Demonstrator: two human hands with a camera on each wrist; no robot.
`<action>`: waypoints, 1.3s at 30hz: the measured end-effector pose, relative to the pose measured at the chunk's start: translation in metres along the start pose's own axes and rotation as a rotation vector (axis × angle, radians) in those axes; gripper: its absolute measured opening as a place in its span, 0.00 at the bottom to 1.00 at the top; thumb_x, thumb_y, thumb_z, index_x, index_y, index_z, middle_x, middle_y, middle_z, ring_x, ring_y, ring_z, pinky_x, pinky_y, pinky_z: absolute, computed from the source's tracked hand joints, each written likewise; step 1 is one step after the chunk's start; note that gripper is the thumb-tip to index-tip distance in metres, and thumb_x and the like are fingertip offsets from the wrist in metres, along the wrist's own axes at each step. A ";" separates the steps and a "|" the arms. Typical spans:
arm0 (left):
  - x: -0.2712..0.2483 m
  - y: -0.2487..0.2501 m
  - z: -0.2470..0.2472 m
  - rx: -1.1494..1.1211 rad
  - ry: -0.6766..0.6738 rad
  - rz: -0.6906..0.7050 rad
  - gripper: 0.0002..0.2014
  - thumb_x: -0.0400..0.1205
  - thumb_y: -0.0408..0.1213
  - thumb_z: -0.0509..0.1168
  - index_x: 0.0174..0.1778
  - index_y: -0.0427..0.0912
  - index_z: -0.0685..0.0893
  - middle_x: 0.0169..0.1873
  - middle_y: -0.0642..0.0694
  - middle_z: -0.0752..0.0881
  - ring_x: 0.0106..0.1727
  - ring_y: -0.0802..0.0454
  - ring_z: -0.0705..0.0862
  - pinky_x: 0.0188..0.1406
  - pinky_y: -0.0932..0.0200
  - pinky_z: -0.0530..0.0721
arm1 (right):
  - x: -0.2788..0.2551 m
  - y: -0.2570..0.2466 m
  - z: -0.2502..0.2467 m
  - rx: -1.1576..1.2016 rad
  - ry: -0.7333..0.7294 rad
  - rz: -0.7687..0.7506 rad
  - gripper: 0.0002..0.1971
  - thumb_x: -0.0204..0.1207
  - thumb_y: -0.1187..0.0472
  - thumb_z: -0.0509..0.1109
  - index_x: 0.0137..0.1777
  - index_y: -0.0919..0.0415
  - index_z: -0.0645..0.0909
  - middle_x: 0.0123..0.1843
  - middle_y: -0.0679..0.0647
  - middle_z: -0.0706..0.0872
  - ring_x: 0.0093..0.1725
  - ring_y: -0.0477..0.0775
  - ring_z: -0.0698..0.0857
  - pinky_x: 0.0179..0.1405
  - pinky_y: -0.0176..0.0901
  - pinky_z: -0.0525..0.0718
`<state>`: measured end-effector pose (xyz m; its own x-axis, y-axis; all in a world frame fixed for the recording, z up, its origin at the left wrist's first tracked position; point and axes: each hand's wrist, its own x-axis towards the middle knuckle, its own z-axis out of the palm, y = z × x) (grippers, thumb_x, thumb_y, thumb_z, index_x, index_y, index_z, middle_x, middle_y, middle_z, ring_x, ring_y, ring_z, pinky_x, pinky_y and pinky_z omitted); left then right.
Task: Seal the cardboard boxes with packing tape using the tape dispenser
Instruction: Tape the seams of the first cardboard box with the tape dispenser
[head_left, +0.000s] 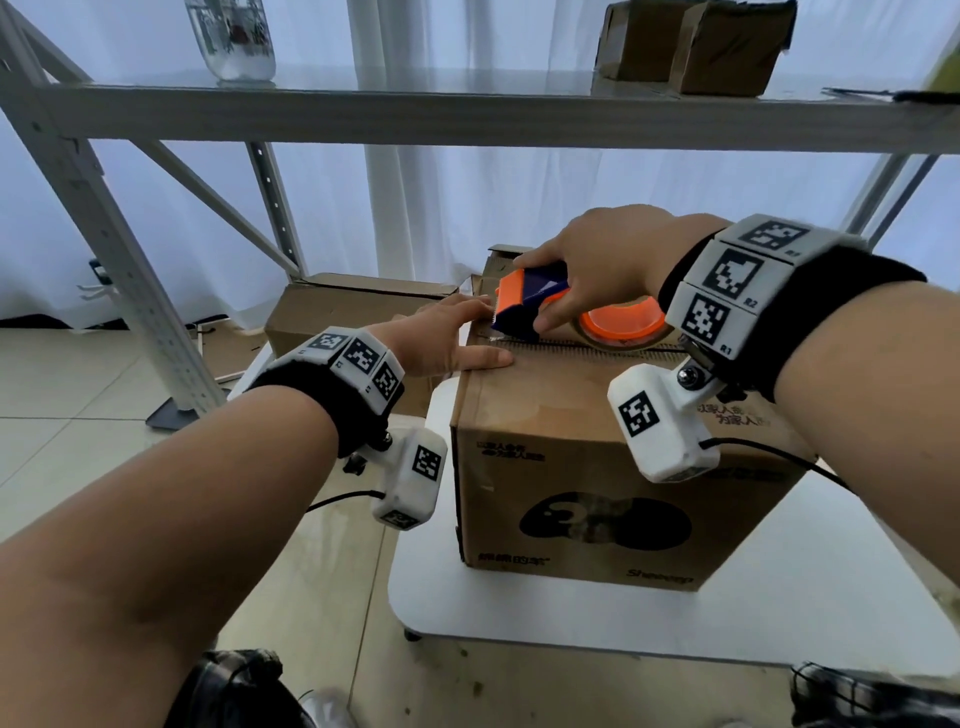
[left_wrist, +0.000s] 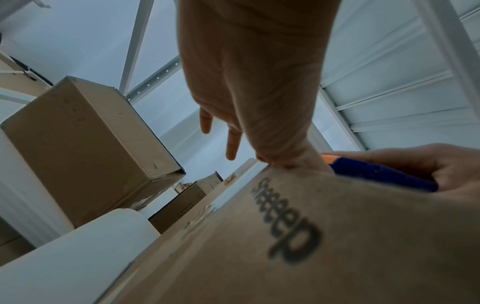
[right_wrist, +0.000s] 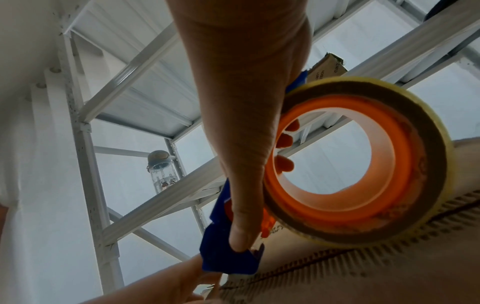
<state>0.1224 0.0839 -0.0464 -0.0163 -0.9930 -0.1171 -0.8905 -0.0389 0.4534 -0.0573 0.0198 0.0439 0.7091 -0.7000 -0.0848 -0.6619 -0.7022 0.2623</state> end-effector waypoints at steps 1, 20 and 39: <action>-0.001 0.000 0.000 -0.019 -0.001 0.003 0.47 0.65 0.71 0.61 0.80 0.57 0.62 0.81 0.56 0.58 0.81 0.51 0.57 0.79 0.35 0.57 | -0.001 0.001 0.001 0.006 -0.011 0.010 0.41 0.67 0.29 0.69 0.80 0.36 0.62 0.67 0.44 0.79 0.63 0.51 0.76 0.48 0.46 0.72; 0.010 0.019 0.009 0.204 0.077 -0.187 0.22 0.86 0.59 0.47 0.76 0.62 0.65 0.79 0.55 0.61 0.79 0.43 0.62 0.74 0.37 0.55 | -0.024 0.034 0.029 0.064 -0.026 0.112 0.41 0.67 0.28 0.68 0.79 0.37 0.62 0.67 0.46 0.79 0.65 0.53 0.76 0.51 0.47 0.75; 0.006 0.054 0.016 0.413 -0.168 -0.078 0.30 0.88 0.57 0.38 0.84 0.51 0.39 0.83 0.54 0.38 0.83 0.58 0.38 0.81 0.50 0.35 | -0.018 0.034 0.030 0.037 -0.058 0.117 0.41 0.67 0.30 0.69 0.80 0.38 0.63 0.74 0.45 0.75 0.71 0.53 0.74 0.52 0.45 0.70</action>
<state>0.0668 0.0777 -0.0371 0.0151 -0.9555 -0.2947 -0.9982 -0.0315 0.0508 -0.0994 0.0045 0.0257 0.6119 -0.7830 -0.1117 -0.7486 -0.6189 0.2379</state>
